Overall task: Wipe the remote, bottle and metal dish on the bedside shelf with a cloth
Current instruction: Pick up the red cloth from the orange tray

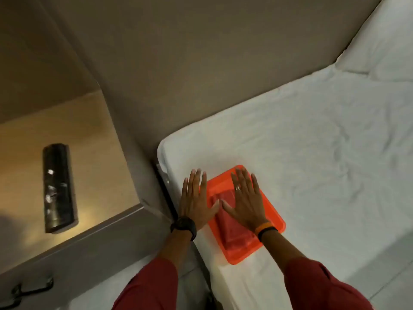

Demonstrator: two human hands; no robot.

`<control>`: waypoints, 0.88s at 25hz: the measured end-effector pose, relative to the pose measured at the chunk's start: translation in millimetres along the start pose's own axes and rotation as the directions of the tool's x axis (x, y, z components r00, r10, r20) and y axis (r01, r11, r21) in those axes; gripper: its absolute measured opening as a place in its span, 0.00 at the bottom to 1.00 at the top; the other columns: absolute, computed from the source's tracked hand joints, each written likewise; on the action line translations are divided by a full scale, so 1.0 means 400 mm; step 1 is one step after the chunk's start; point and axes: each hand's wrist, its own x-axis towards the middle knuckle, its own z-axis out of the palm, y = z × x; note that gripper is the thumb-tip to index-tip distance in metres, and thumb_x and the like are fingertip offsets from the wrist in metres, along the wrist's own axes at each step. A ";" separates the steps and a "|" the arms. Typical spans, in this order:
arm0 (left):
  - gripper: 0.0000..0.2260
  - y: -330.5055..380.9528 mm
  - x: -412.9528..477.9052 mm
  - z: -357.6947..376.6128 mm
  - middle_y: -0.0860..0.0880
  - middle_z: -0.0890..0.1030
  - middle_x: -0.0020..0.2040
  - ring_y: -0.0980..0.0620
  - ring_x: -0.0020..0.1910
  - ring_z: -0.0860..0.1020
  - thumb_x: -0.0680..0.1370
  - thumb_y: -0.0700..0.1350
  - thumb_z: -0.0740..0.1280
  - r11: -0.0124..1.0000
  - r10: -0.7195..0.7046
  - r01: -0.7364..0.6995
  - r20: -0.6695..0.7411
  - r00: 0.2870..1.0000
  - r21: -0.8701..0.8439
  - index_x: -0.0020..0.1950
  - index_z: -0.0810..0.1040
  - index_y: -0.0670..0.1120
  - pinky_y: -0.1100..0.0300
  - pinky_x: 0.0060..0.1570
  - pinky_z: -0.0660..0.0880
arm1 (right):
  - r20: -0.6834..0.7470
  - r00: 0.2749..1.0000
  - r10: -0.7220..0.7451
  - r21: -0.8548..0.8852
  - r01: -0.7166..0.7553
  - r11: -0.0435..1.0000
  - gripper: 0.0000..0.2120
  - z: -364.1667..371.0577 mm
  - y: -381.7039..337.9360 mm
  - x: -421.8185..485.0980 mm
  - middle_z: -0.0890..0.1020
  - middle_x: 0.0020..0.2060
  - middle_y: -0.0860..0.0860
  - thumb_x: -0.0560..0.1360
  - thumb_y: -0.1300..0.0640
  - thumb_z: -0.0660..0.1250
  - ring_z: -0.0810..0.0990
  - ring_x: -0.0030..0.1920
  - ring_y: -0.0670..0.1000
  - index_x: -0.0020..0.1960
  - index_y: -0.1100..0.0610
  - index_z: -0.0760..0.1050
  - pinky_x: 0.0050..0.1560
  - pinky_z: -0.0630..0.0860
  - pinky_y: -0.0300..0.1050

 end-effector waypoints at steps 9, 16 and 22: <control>0.48 -0.060 -0.077 0.269 0.44 0.41 0.83 0.45 0.83 0.41 0.75 0.69 0.56 0.998 -0.057 0.061 0.328 0.943 -0.003 0.82 0.38 0.42 0.51 0.80 0.43 | 0.388 0.921 0.038 0.001 -0.041 0.999 0.35 0.302 0.038 -0.097 0.49 0.82 0.56 0.82 0.44 0.60 0.45 0.82 0.60 0.82 0.52 0.48 0.80 0.53 0.64; 0.46 -0.050 -0.097 0.154 0.42 0.48 0.83 0.43 0.83 0.47 0.74 0.67 0.60 0.999 -0.001 0.007 0.168 0.986 -0.032 0.82 0.48 0.41 0.45 0.82 0.49 | 0.211 0.971 0.109 0.137 -0.140 0.981 0.19 0.218 0.006 -0.026 0.81 0.62 0.60 0.76 0.61 0.70 0.78 0.61 0.63 0.66 0.60 0.78 0.56 0.78 0.55; 0.45 -0.017 -0.129 -0.182 0.45 0.45 0.84 0.47 0.84 0.42 0.76 0.66 0.59 0.997 0.040 -0.046 -0.095 0.995 -0.066 0.82 0.43 0.43 0.50 0.82 0.46 | -0.034 0.986 0.161 0.638 -0.102 0.763 0.09 -0.103 -0.161 -0.023 0.87 0.46 0.46 0.76 0.58 0.72 0.84 0.45 0.45 0.55 0.51 0.83 0.42 0.78 0.34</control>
